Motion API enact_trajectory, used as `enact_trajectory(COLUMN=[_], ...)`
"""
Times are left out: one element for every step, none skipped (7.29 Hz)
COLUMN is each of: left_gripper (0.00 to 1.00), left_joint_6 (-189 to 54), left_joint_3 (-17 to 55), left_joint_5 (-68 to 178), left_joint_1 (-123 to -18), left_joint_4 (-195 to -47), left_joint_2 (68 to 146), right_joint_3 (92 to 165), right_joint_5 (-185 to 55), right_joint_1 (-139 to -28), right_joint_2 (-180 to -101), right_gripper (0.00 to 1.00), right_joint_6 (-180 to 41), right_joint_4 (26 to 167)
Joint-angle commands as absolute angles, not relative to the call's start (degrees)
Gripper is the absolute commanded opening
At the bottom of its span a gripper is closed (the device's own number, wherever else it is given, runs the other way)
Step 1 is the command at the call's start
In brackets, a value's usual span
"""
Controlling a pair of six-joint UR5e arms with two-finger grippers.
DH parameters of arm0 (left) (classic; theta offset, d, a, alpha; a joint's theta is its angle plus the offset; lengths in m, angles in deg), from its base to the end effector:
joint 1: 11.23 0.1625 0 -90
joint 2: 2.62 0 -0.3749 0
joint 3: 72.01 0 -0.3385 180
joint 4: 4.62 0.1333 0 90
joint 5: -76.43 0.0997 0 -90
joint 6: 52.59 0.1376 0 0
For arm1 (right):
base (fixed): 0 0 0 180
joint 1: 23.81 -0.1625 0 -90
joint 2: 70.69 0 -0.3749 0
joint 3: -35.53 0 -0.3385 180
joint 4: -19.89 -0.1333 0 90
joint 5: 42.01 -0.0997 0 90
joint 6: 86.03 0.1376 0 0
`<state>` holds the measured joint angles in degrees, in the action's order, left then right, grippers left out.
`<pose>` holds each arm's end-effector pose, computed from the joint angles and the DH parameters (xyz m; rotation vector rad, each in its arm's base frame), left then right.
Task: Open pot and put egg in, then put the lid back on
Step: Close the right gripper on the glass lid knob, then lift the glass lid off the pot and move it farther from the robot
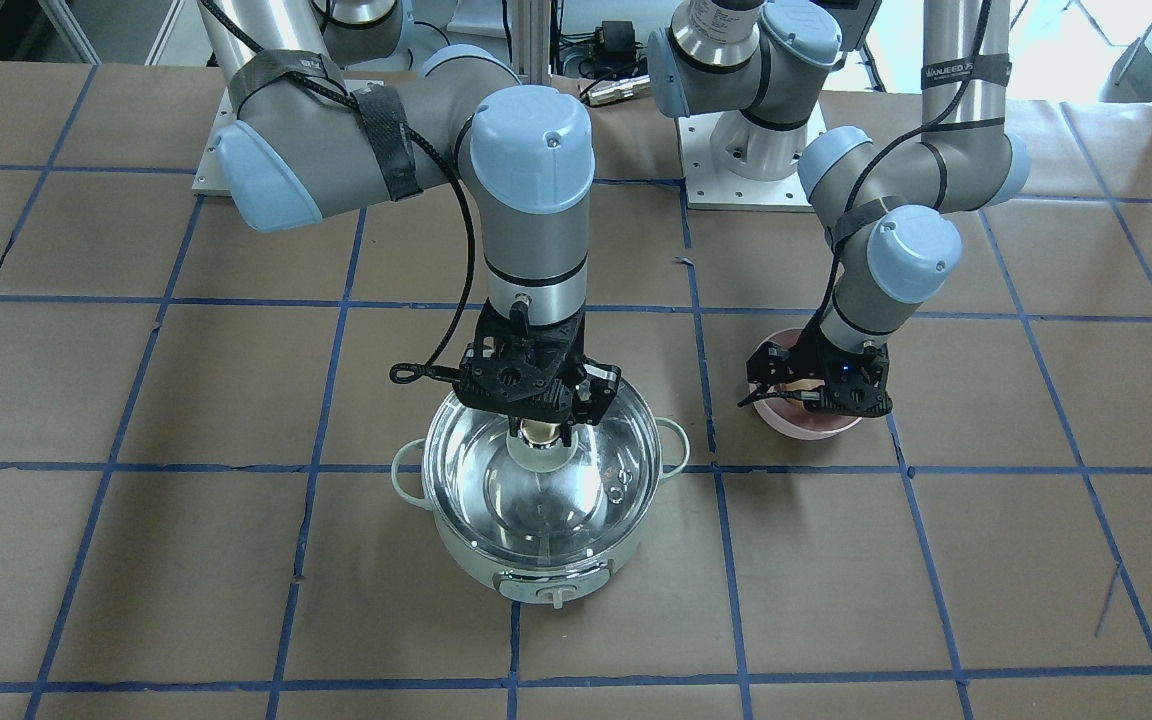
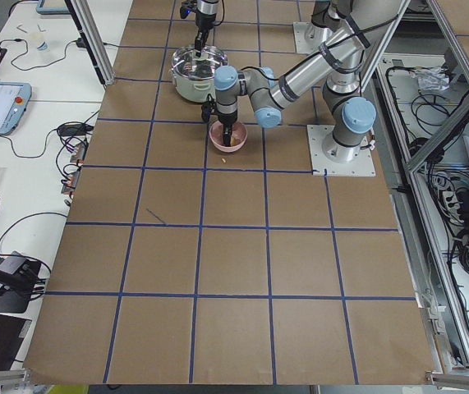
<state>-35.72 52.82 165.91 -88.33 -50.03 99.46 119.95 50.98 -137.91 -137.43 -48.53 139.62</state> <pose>-0.0410 -0.4236 0.1404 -0.1078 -3.1200 -0.0575 0.3588 -0.4932 0.2906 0.3656 3.0403 -0.3185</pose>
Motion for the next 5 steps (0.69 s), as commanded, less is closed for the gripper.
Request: enact_trajectory(left_gripper=[0.97,0.97,0.97,0.97,0.97], left_joint_6=[-35.72,-35.63,-35.63,-35.63,-35.63], left_joint_3=[52.62,52.53,52.53,52.53,52.62], left_joint_5=[165.90,165.99,165.99,165.99,166.07], left_joint_1=[-88.31,-88.31,-88.14,-88.14,-88.14], left_joint_4=[-49.88,-49.79,-49.62,-49.62,-49.62], left_joint_2=[99.68,99.68,99.68,99.68,99.68], right_joint_3=[115.54,113.42,113.40,113.92,114.10], right_joint_5=[51.06,51.15,50.98,50.37,49.14], right_joint_1=[-136.76,-135.79,-132.74,-127.31,-121.60], right_joint_2=[-138.72,-138.98,-141.51,-145.88,-148.63], right_gripper=[0.47,0.47,0.48,0.48,0.48], right_joint_6=[-50.25,-50.35,-52.27,-59.25,-64.71], right_joint_4=[133.74,131.62,129.69,125.23,121.71])
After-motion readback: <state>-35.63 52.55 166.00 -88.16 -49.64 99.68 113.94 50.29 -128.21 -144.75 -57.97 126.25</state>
